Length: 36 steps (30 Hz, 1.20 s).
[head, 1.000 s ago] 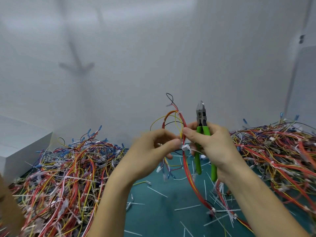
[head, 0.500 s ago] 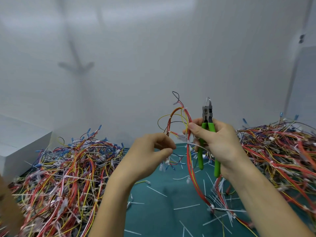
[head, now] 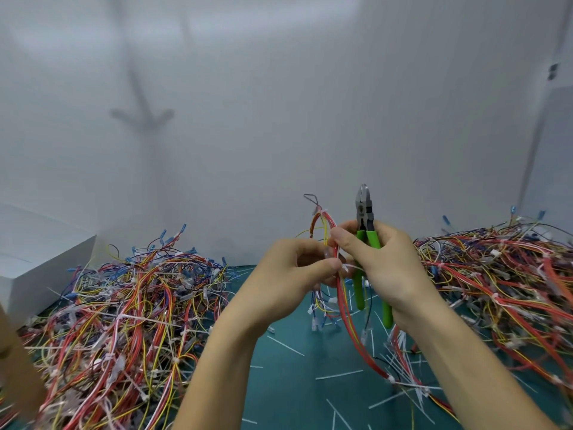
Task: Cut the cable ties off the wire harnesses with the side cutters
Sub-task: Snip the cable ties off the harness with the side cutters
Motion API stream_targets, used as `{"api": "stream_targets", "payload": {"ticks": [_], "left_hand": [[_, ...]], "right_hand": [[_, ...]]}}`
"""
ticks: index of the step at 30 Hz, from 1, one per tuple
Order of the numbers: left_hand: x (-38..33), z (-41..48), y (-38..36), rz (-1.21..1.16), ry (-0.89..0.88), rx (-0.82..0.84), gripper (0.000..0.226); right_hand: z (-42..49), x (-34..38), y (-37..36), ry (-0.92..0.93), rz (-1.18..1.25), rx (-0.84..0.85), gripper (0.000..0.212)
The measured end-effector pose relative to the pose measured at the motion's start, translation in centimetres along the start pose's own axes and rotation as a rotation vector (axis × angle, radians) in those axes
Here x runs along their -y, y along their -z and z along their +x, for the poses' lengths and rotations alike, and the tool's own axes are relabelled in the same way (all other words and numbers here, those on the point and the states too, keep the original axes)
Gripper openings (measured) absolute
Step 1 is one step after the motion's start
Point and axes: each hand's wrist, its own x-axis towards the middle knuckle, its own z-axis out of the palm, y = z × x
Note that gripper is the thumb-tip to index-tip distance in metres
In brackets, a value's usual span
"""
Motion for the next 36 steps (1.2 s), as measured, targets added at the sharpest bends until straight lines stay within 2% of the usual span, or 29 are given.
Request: {"api": "stream_targets", "payload": {"ticks": [2, 5, 12, 15, 17, 21, 25, 36], "left_hand": [[-0.1, 0.1, -0.1, -0.042, 0.021, -0.024, 0.012], [0.0, 0.1, -0.1, -0.119, 0.044, -0.129, 0.014], [0.4, 0.2, 1.0, -0.253, 0.082, -0.347, 0.01], [0.5, 0.2, 1.3, -0.285, 0.085, -0.396, 0.011], [0.5, 0.2, 1.5, -0.292, 0.082, -0.411, 0.013], [0.6, 0.3, 1.6, -0.288, 0.077, -0.425, 0.013], [0.7, 0.3, 1.6, -0.275, 0.07, -0.419, 0.012], [0.5, 0.2, 1.6, -0.24, 0.027, -0.405, 0.011]], "right_hand": [[0.0, 0.0, 0.0, -0.023, -0.046, -0.013, 0.013], [0.1, 0.1, 0.0, -0.065, -0.051, -0.009, 0.027], [0.3, 0.3, 0.1, -0.14, -0.079, 0.005, 0.032], [0.5, 0.2, 0.5, -0.192, -0.151, 0.098, 0.039], [0.4, -0.1, 0.6, -0.211, -0.289, 0.191, 0.044], [0.2, -0.8, 0.4, -0.121, -0.62, 0.285, 0.05], [-0.1, -0.9, 0.2, 0.051, -0.898, 0.302, 0.057], [-0.4, -0.8, -0.2, 0.159, -0.9, 0.278, 0.059]]}}
